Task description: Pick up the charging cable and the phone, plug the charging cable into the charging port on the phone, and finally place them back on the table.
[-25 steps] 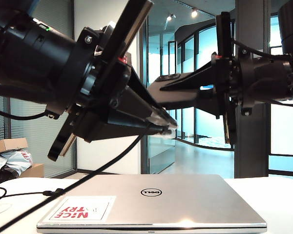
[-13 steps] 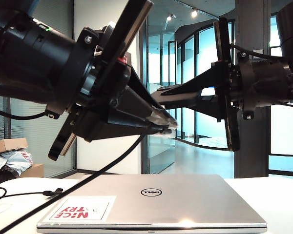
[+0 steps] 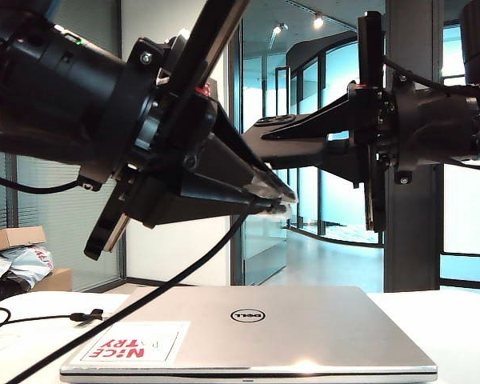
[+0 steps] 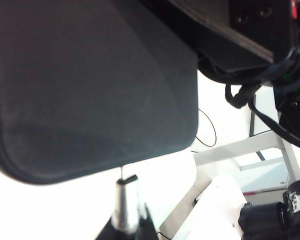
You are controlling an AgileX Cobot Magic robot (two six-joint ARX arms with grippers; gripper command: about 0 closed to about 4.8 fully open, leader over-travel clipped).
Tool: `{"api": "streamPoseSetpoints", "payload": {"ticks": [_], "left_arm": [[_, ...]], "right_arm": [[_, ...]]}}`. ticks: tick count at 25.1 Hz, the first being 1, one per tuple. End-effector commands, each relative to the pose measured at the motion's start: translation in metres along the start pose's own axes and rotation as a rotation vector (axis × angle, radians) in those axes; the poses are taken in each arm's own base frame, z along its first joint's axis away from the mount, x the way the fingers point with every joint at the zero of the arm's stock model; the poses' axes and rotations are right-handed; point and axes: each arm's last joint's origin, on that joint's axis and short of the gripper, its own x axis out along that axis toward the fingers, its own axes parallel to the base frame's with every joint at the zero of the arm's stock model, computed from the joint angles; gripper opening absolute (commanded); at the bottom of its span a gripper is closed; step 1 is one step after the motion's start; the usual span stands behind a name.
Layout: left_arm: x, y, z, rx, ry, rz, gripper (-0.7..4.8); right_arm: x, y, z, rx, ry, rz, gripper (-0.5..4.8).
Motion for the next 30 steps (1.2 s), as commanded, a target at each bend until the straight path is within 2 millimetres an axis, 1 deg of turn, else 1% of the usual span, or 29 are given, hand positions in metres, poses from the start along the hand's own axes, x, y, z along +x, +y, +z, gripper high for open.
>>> {"api": "streamPoseSetpoints", "payload": {"ticks": [1,16,30], "left_arm": [[-0.0002,-0.0015,0.0034,0.007,-0.035,0.000,-0.06],[-0.0002,-0.0015,0.0032,0.007,-0.034,0.000,-0.06],[-0.0002,-0.0015,0.0032,0.007,-0.034,0.001,-0.06]], "right_arm": [[0.0007,0.0070,-0.0008,-0.061,0.070,0.066,-0.06],[0.0000,0.0062,0.0014,-0.041,0.021,0.045,-0.06],[-0.0005,0.0055,0.0036,-0.076,-0.037,0.021,-0.06]]}}
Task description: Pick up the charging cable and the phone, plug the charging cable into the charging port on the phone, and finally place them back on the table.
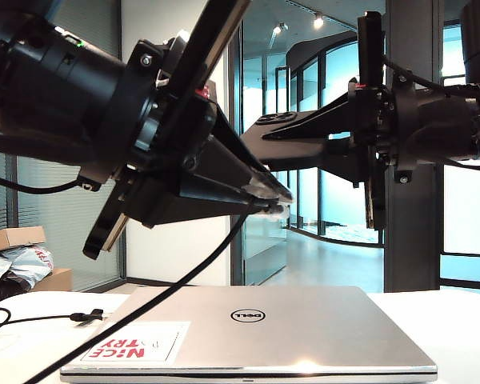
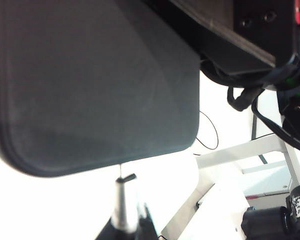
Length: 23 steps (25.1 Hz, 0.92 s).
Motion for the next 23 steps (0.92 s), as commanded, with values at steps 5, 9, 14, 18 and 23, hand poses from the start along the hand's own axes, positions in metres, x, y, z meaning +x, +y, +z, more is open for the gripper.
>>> {"api": "streamPoseSetpoints", "payload": {"ticks": [5,9,14,18,23], "left_arm": [[-0.0002,-0.0018,0.0031,0.007,-0.029,-0.006,-0.06],[0.0001,-0.0035,0.0014,0.011,-0.022,-0.013,-0.06],[0.0010,-0.0085,-0.0049,0.022,0.007,-0.028,-0.06],[0.0010,-0.0066,-0.0066,0.056,0.023,-0.010,-0.06],[0.0009,-0.0068,-0.0064,0.052,0.021,-0.012,-0.06]], "right_arm": [[0.0004,0.0072,0.0035,-0.064,-0.036,0.035,-0.06],[0.0004,0.0072,0.0035,-0.079,-0.036,0.035,-0.06],[0.0004,0.0073,0.0035,-0.082,-0.035,0.035,-0.06],[0.0003,0.0075,0.0030,-0.090,-0.013,0.045,-0.06],[-0.0001,0.0077,0.0022,-0.133,0.017,0.060,-0.06]]}}
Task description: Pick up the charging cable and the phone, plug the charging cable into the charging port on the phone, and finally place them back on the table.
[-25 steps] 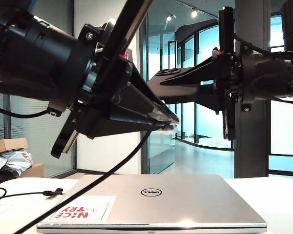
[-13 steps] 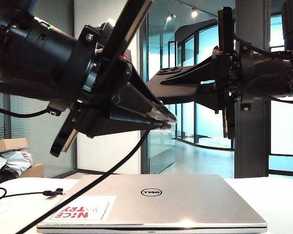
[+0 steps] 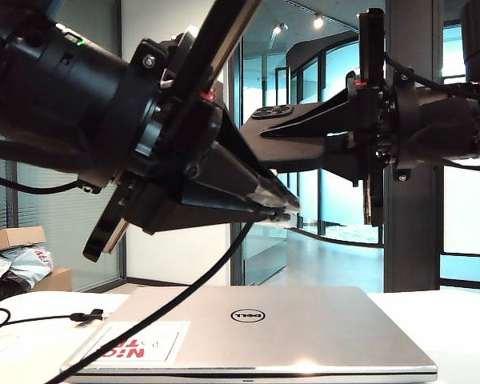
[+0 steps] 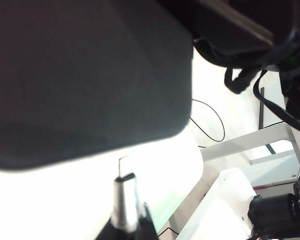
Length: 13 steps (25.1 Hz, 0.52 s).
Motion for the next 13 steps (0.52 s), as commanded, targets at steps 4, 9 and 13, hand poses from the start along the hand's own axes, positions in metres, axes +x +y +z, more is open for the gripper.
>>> {"api": "streamPoseSetpoints", "payload": {"ticks": [4,9,13], "left_arm": [[-0.0002,-0.0019,0.0015,0.004,-0.009,-0.013,-0.06],[-0.0003,-0.0016,0.0018,0.004,-0.011,-0.011,-0.06],[-0.0006,0.0005,0.0039,-0.008,-0.019,-0.004,-0.06]], "right_arm": [[0.0000,0.0064,0.0030,-0.074,-0.006,0.040,-0.06],[0.0000,0.0064,0.0030,-0.074,-0.003,0.042,-0.06],[-0.0016,0.0058,0.0038,-0.066,0.006,0.045,-0.06]]}}
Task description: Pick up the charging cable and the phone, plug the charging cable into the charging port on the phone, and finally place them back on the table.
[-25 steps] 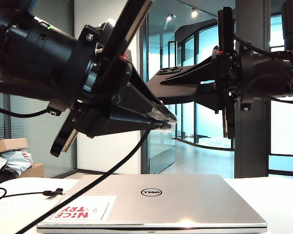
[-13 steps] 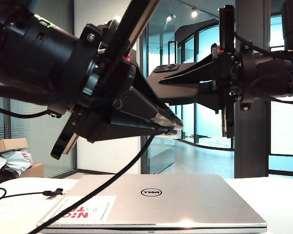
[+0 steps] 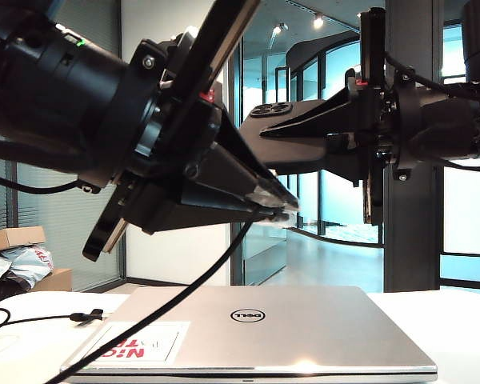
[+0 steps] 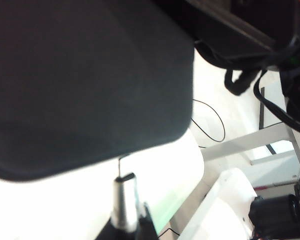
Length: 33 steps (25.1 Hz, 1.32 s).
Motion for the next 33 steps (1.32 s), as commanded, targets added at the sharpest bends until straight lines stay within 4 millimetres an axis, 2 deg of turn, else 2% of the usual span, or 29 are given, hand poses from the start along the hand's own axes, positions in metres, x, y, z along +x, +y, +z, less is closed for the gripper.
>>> {"api": "streamPoseSetpoints", "payload": {"ticks": [1,23,28,33], "left_arm": [[-0.0005,-0.0001,0.0033,-0.008,-0.017,-0.006,-0.06],[-0.0007,-0.0013,0.0061,-0.006,-0.041,-0.023,-0.06],[-0.0007,-0.0013,0.0061,-0.006,-0.041,-0.023,-0.06],[-0.0007,-0.0014,0.0059,-0.006,-0.040,-0.024,-0.06]], "right_arm": [[-0.0020,0.0052,0.0044,-0.044,-0.002,0.038,-0.06],[-0.0034,0.0069,0.0083,-0.047,-0.079,0.027,-0.05],[-0.0087,0.0049,0.0007,-0.028,-0.096,0.023,-0.04],[-0.0091,0.0068,0.0023,-0.034,-0.130,0.028,-0.05]]}}
